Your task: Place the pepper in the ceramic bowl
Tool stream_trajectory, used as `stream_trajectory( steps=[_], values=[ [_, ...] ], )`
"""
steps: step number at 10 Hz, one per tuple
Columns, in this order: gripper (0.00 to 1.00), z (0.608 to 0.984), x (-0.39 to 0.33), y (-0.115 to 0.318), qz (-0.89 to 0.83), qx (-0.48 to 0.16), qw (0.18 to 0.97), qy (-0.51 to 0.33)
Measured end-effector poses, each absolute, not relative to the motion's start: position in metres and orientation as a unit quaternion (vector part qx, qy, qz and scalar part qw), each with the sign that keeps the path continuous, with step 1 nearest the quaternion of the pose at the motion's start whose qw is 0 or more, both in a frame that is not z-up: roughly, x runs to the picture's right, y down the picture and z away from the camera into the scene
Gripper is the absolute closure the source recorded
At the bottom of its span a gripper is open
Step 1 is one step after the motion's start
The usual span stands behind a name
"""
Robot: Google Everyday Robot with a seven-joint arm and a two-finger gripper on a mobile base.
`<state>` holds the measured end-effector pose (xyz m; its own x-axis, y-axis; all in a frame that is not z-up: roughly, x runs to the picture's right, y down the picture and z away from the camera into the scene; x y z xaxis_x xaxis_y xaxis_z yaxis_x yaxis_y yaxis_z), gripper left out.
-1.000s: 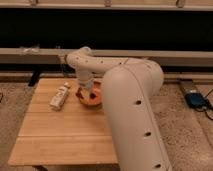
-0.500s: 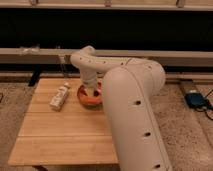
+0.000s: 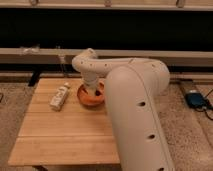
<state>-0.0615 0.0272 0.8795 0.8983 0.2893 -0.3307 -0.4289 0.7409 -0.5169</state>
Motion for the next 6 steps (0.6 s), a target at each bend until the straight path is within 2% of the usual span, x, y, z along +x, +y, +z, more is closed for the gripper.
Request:
stream_trajectory(
  steps=[2, 6],
  values=[
    [0.32, 0.886, -0.062, 0.030, 0.203, -0.301, 0.925, 0.111],
    [0.30, 0.898, -0.064, 0.028, 0.210, -0.299, 0.925, 0.103]
  ],
)
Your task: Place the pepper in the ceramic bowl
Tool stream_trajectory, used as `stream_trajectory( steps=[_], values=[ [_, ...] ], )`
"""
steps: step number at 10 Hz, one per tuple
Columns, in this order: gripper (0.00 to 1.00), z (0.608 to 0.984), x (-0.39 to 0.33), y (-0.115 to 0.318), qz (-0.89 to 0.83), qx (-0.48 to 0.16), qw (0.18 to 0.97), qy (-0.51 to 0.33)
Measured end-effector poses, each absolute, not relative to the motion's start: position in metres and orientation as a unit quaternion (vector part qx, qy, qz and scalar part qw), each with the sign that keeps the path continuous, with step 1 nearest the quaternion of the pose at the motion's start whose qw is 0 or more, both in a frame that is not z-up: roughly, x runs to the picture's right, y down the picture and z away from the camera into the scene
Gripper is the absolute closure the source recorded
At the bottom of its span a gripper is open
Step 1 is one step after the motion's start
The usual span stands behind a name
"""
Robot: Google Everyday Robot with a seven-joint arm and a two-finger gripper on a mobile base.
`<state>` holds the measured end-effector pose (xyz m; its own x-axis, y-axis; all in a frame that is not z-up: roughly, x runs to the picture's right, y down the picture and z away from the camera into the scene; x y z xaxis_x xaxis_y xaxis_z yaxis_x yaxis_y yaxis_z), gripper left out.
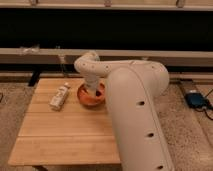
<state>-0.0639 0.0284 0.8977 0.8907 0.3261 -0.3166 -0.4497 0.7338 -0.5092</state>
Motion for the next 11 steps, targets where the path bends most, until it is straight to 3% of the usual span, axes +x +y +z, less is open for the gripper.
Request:
stream_trajectory(
  steps=[11],
  values=[
    [0.30, 0.886, -0.084, 0.014, 0.186, -0.309, 0.932, 0.041]
  ],
)
